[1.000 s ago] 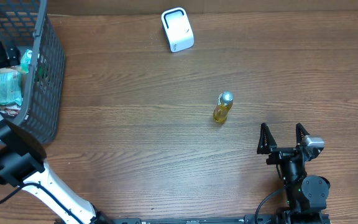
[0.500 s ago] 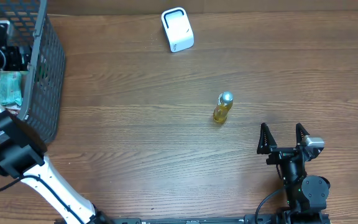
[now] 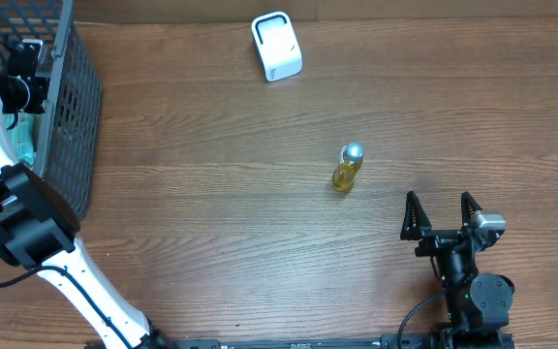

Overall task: Scan the item barcode
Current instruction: 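Move the left gripper back into the basket and grasp the Kleenex pack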

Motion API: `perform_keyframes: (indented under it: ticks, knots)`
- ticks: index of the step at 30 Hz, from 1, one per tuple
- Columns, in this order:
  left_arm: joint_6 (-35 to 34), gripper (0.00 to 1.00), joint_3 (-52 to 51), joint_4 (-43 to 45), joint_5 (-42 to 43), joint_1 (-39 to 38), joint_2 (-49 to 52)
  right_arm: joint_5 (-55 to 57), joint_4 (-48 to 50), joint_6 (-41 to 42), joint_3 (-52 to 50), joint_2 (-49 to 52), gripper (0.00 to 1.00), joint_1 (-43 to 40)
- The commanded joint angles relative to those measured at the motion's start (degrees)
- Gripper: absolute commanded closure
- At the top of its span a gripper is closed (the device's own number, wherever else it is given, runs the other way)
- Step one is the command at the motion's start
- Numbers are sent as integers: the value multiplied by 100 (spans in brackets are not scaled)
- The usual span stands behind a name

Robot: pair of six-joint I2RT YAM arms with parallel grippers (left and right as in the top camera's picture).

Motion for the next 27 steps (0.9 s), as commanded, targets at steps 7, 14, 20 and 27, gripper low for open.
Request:
perform_keyframes:
  ticks: [7,14,20,27]
  knots:
    - [44,12,-612,323,-179,-11,33,-4,35,-26,-61,-46,0,-24]
    - [-140,29,-610,367,-181,-11,33,-4,35,-26,-61,-46,0,-24]
    - [-468,35,-446,376,-192,0,-50,-4,35,-26,-61,-46,0,-24]
    - [-1228,44,446,101,-544,4,-452,-4,35,-26,-61,-46,0,-24]
